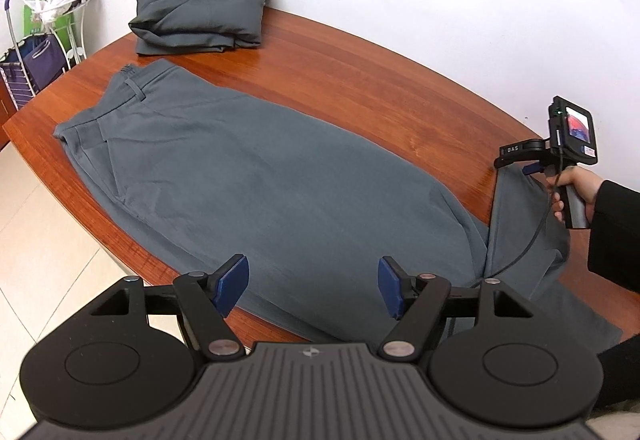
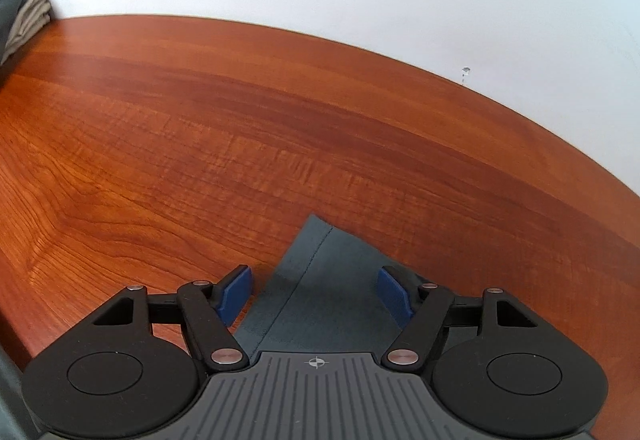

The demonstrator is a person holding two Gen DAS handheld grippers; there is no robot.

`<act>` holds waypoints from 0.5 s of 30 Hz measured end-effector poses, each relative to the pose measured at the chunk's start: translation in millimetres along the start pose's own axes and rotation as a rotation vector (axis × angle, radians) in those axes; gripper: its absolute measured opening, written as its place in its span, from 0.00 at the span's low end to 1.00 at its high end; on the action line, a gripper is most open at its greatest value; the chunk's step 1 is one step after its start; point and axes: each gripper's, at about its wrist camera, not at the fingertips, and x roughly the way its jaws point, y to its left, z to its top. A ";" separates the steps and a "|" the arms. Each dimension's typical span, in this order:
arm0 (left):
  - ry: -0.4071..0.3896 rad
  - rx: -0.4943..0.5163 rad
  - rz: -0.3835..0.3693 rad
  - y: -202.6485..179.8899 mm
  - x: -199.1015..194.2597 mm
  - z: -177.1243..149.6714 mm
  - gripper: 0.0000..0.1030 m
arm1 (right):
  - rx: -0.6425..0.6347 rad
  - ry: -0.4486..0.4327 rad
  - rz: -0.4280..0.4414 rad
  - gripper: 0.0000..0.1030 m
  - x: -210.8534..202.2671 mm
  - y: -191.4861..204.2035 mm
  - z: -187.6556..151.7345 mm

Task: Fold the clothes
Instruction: 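Pinch the trouser leg hem with the right tool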

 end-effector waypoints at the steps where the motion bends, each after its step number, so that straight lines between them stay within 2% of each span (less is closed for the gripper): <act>1: 0.000 -0.002 0.000 -1.0 -0.1 -1.0 0.74 | 0.000 -0.001 0.000 0.69 0.8 -0.2 -0.3; 4: -0.001 -0.009 0.002 -1.4 -0.8 -2.5 0.74 | -0.005 -0.012 0.008 0.68 1.9 -1.1 -1.4; 9: -0.004 -0.013 0.000 -0.9 -1.1 -2.9 0.74 | 0.036 -0.031 0.037 0.49 1.6 -7.8 -3.0; 12: -0.005 -0.015 -0.003 -0.4 -1.0 -2.7 0.74 | 0.049 -0.038 0.048 0.36 -0.2 -13.0 -5.0; 13: -0.006 -0.015 -0.003 -0.3 -1.0 -2.6 0.74 | 0.050 -0.040 0.056 0.29 -1.0 -14.9 -6.0; 14: -0.006 -0.016 -0.004 -0.1 -0.9 -2.6 0.74 | 0.050 -0.042 0.063 0.17 -1.9 -16.9 -7.0; 15: -0.006 -0.016 -0.005 0.0 -0.9 -2.5 0.74 | 0.057 -0.041 0.072 0.12 -3.3 -20.0 -8.3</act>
